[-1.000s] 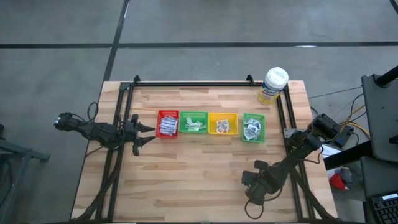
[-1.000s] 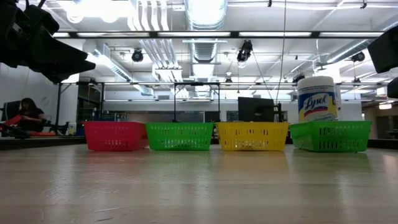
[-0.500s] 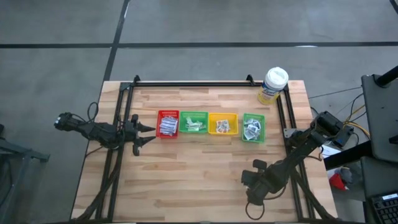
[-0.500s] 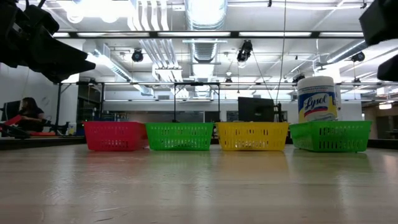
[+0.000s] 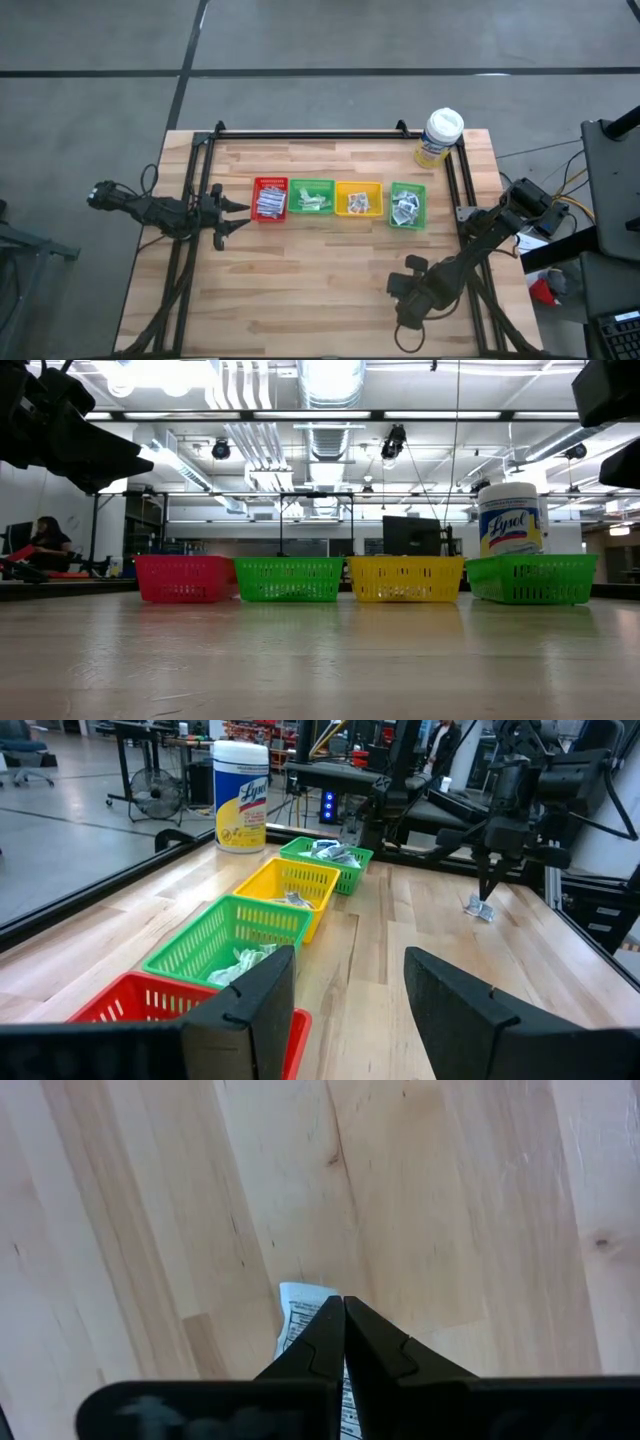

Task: Pick & Place First Aid Supplies
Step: Put the orange ointment pack into the yellow bin

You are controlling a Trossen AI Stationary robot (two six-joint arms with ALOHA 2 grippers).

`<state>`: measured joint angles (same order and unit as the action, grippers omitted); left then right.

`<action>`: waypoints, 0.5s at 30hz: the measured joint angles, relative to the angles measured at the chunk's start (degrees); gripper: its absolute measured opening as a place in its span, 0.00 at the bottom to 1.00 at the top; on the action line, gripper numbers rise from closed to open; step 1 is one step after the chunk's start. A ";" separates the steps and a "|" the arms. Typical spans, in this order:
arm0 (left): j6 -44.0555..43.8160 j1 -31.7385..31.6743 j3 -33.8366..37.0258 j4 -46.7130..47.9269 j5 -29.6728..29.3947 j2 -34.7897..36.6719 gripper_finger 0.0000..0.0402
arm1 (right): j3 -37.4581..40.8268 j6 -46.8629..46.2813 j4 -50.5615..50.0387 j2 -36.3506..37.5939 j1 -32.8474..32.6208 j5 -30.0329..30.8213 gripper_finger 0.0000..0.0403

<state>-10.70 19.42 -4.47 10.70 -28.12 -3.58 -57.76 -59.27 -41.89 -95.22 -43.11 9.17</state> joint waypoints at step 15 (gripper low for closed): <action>0.00 -0.02 0.00 0.02 -0.02 -0.02 0.47 | -0.08 7.03 0.76 0.00 0.04 -3.52 0.03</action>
<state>-10.70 19.40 -4.47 10.72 -28.14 -3.60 -57.83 -52.24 -41.13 -95.22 -43.07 5.65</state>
